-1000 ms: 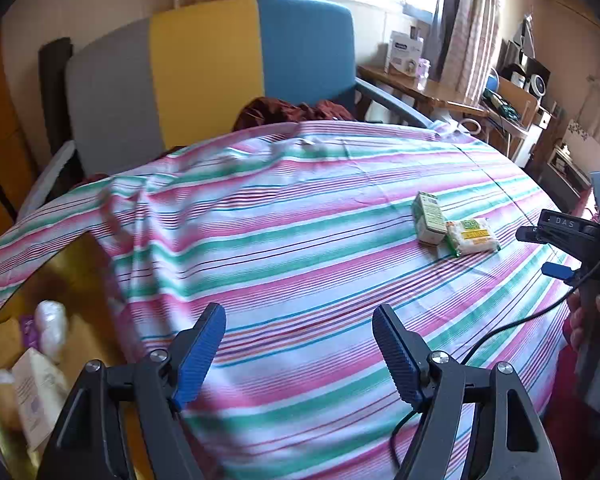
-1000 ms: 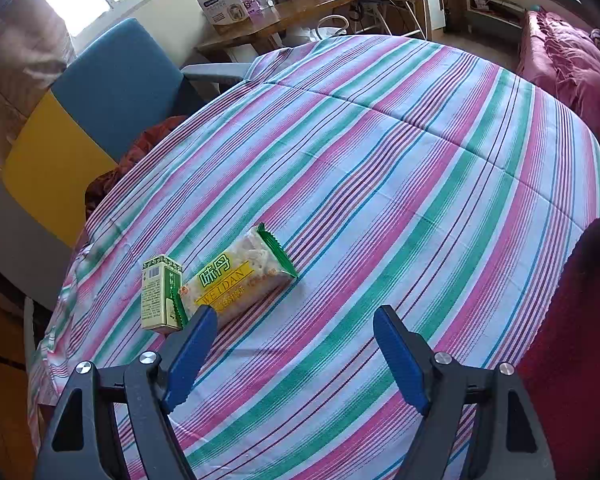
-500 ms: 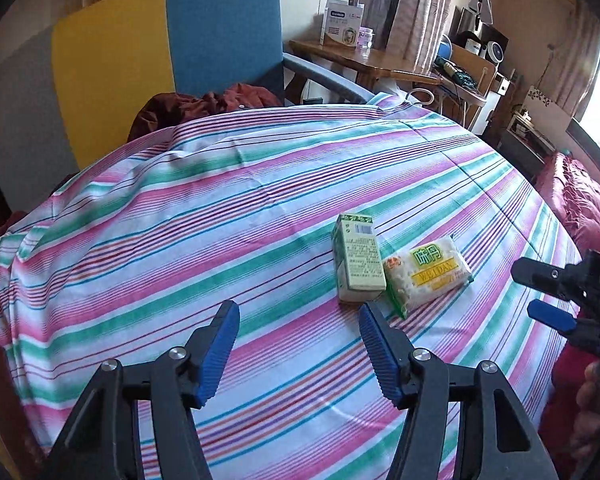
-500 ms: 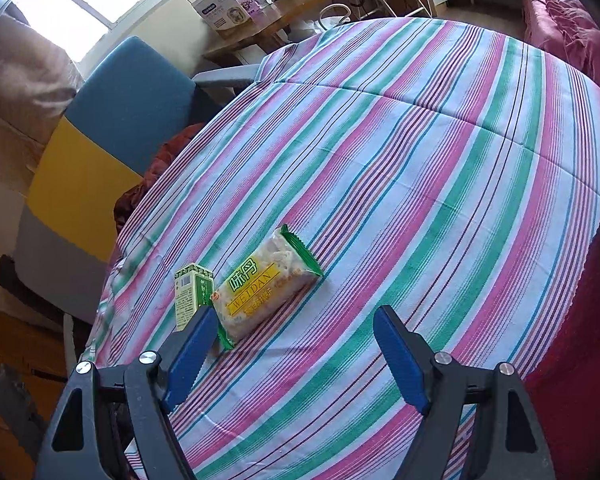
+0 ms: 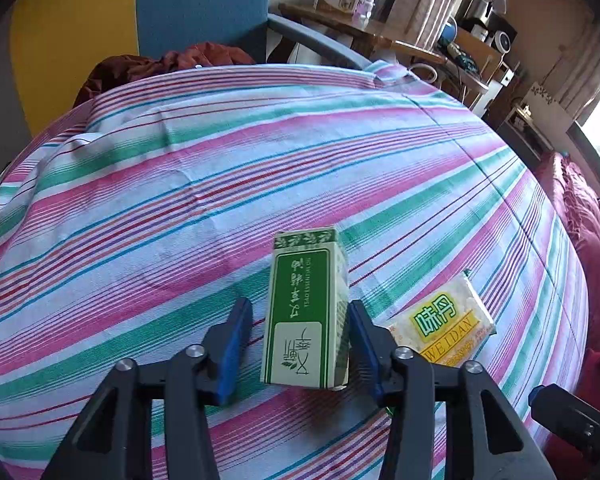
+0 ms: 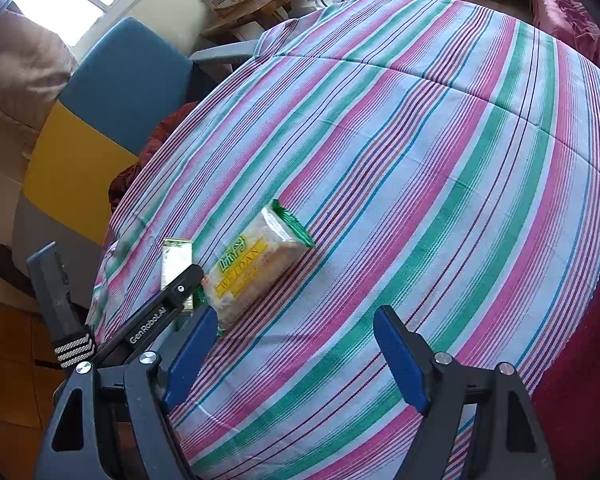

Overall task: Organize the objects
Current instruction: 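Grasp the green juice box with left gripper while right gripper grasps the WEIDAN snack bar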

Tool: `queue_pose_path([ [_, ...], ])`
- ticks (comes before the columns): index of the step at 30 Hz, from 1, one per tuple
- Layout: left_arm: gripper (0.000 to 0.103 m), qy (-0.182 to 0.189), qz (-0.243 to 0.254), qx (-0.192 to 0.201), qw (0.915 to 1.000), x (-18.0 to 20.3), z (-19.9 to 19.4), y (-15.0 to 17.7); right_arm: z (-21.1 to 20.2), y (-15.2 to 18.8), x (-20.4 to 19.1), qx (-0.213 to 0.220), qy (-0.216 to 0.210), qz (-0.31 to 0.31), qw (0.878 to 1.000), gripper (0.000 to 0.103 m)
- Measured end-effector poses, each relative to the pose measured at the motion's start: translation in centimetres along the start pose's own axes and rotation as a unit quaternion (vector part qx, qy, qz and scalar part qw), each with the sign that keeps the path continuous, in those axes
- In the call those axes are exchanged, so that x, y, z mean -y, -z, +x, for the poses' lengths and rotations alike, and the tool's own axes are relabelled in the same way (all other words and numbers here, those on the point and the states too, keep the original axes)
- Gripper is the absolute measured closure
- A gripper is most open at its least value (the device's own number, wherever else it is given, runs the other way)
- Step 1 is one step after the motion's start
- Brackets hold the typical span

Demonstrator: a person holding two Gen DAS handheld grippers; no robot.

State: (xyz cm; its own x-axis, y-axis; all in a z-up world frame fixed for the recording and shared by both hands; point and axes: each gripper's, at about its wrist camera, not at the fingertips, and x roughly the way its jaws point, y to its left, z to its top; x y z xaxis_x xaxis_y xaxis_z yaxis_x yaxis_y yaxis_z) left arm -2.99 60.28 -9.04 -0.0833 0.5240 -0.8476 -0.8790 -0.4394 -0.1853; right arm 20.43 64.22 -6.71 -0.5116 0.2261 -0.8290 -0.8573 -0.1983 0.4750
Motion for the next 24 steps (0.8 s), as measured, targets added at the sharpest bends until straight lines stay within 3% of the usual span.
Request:
queue_pose_path([
  [6,0.067,-0.012,-0.02,0.017,0.9996,-3.6,-3.5,4.4,0.4,0.4,-0.6,-0.008,0.012,-0.018,1.0,0.021],
  [16,0.07,-0.094,-0.008,0.064,0.9935,-6.3,-10.4,16.2,2.0,1.6,-2.2,-0.046,0.039,-0.065,0.996,0.021],
  [24,0.071,-0.084,-0.005,0.078,0.9934,-6.2,-10.6,17.0,4.9,-1.0,-4.3,-0.043,0.068,-0.054,0.995,0.021],
])
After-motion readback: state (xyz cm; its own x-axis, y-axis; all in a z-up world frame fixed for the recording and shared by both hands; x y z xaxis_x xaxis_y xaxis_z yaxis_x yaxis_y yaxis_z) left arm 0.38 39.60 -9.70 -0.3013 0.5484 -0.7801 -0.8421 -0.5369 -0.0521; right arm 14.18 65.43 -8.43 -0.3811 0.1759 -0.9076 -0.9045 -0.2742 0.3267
